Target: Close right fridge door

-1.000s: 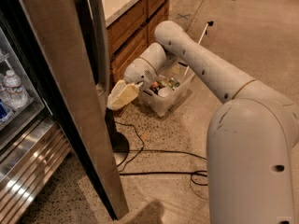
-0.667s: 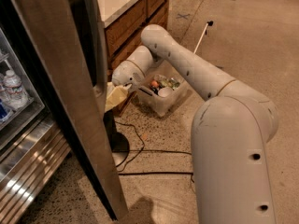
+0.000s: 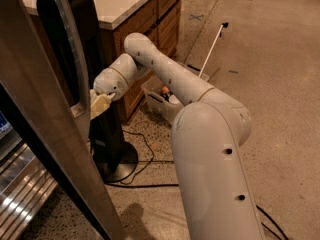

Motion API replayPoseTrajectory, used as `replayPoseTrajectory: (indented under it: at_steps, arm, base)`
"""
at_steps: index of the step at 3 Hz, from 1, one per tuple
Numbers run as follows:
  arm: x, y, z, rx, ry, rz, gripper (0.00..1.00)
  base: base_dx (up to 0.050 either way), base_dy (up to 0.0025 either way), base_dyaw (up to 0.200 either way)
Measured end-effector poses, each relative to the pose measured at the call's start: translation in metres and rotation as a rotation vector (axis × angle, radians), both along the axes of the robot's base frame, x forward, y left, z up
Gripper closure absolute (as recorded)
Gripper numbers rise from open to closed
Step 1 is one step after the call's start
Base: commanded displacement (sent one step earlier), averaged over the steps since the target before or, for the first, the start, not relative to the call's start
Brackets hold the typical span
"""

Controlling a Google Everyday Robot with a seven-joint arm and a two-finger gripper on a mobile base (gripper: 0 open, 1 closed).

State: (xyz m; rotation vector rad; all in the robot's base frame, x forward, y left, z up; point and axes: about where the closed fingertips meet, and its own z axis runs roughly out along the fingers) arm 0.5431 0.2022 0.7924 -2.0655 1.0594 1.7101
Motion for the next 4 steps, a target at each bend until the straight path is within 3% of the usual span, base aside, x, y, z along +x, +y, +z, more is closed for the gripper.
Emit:
replayPoseTrajectory:
  at_steps: [1,2,4]
  arm:
    - [0.0,0.0,0.0,0.0,0.0,0.0,1.0]
    - [0.0048,0.0054,0.0,-0.009,0.001,-0.055,1.0]
    - [0.0044,0.009,0.0068,-0.01,0.006,-0.056,1.0]
  base:
    - [0.0,0.0,0.0]
    - [0.0,0.0,0.0]
    - [0.0,0.0,0.0]
